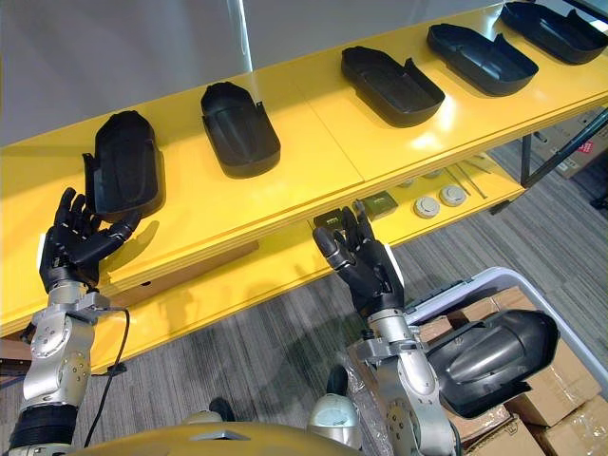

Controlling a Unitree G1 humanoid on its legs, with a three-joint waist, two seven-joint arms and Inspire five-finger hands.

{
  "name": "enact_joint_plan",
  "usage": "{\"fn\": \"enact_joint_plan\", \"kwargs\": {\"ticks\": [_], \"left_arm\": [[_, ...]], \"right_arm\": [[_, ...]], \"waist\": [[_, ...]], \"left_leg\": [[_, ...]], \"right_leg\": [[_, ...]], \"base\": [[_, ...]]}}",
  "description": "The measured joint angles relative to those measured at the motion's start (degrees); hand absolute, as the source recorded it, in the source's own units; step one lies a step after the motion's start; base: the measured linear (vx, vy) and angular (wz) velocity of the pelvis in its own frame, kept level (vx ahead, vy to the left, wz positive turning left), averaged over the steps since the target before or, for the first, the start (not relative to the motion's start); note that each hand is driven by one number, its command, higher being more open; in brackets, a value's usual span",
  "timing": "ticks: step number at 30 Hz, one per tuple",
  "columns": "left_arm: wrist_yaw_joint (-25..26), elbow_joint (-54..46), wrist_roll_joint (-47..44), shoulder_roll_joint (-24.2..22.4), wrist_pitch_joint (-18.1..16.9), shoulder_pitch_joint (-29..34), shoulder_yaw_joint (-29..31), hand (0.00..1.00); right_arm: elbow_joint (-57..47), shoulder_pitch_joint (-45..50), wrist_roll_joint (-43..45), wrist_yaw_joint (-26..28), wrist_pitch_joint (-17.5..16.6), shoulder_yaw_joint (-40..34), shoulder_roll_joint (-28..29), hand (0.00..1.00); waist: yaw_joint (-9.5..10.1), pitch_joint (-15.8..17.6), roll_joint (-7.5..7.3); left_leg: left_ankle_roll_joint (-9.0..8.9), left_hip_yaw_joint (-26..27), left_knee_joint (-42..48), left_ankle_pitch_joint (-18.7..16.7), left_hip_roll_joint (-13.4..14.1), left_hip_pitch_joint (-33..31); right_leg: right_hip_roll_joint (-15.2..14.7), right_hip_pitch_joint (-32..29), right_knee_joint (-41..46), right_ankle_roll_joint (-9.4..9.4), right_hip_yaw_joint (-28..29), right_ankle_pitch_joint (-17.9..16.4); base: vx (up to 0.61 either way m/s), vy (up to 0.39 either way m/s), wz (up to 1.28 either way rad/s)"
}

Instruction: Walk over and take three plastic housings, then place them on the shelf

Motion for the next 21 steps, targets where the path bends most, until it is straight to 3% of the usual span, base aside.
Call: {"fn": "enact_joint_plan", "kwargs": {"ticks": [5,8,10,14,18,21], "left_arm": [[0.11,-0.11,0.16,0.0,0.01,0.15,-0.04,1.0],[3.9,-0.51,5.14,0.0,0.94,0.16,-0.17,1.0],[11.78,-0.57,12.27,-0.01,2.2,0.18,-0.53,1.0],[24.19,-0.79,14.12,-0.16,2.41,0.19,0.52,1.0],[31.4,-7.85,17.91,-1.51,2.43,1.12,3.67,1.0],[34.45,-20.81,23.18,-3.82,1.1,2.55,5.14,1.0]], "right_arm": [[0.0,0.14,0.01,-0.01,0.0,0.0,0.0,1.0],[0.0,0.18,0.0,-0.01,0.0,0.0,0.0,1.0],[-0.01,0.19,0.01,-0.09,0.01,0.26,0.01,1.0],[-0.02,0.5,-0.01,-1.88,0.17,1.25,0.02,1.0],[-0.03,0.52,-0.54,-2.71,0.16,1.68,0.25,1.0],[-0.04,-0.13,-3.91,-5.35,0.08,1.85,0.74,1.0]], "waist": [[-0.04,0.0,0.0],[-0.13,0.0,0.0],[-0.4,0.0,0.0],[-0.96,0.0,-0.02],[-0.46,0.0,-0.02],[0.39,0.0,-0.02]], "left_leg": [[0.0,0.01,0.01,0.0,0.01,0.09],[-0.01,0.02,0.0,-0.03,0.01,0.43],[-0.11,0.31,0.0,-0.18,0.03,0.88],[-0.1,0.35,0.01,-0.24,0.05,0.8],[-0.1,-0.11,-0.03,-0.24,0.02,0.67],[-0.1,-0.9,-0.09,-0.24,0.02,0.82]], "right_leg": [[0.0,0.1,0.0,0.0,0.0,0.01],[0.01,0.48,-0.06,0.01,-0.01,0.01],[0.08,0.88,-0.29,0.05,0.16,0.03],[0.14,0.89,-0.53,0.16,0.16,0.1],[0.09,1.04,-0.54,0.15,-0.28,0.1],[0.06,1.85,-0.67,0.1,-1.08,0.04]], "base": [[0.0,0.0,0.0],[0.0,0.0,0.0],[0.0,0.0,-0.06],[0.0,0.0,-0.01],[0.0,0.0,0.06],[0.0,-0.002,0.12]]}}
